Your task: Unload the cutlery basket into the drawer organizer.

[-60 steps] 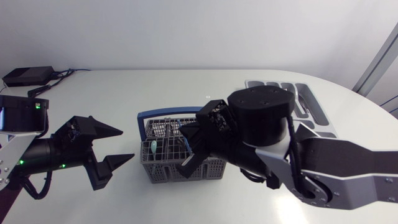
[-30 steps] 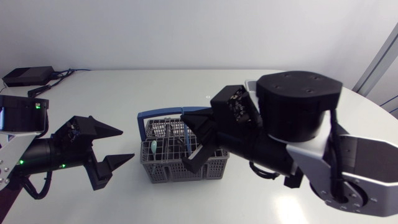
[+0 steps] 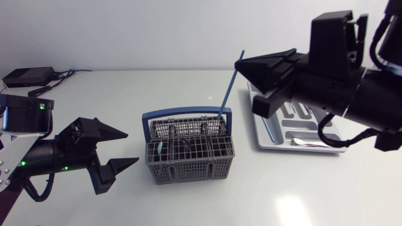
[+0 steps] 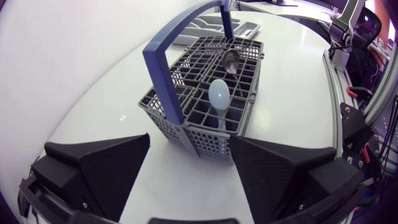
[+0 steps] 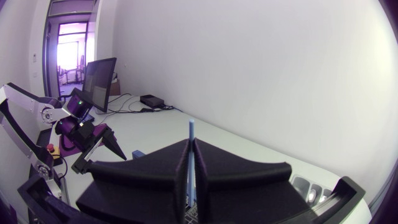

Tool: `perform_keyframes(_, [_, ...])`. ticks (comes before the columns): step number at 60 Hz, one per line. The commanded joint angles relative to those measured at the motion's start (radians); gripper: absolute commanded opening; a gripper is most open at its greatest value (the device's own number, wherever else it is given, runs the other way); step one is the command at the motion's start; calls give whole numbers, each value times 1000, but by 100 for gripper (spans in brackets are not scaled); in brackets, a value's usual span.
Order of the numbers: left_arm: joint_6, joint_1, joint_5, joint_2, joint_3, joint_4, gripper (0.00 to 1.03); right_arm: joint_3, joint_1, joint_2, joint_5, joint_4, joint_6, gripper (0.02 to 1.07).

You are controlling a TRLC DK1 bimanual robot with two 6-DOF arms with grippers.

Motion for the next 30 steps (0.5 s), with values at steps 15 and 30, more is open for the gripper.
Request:
perform_keyframes(15, [-35,-50,-29,-37,59,-51,98,123,-177,-42,-67,-232,14,8])
perform_keyframes(30, [-15,-65,-30,-40,116,-85,98,264,-468,40,-225,-427,13,8])
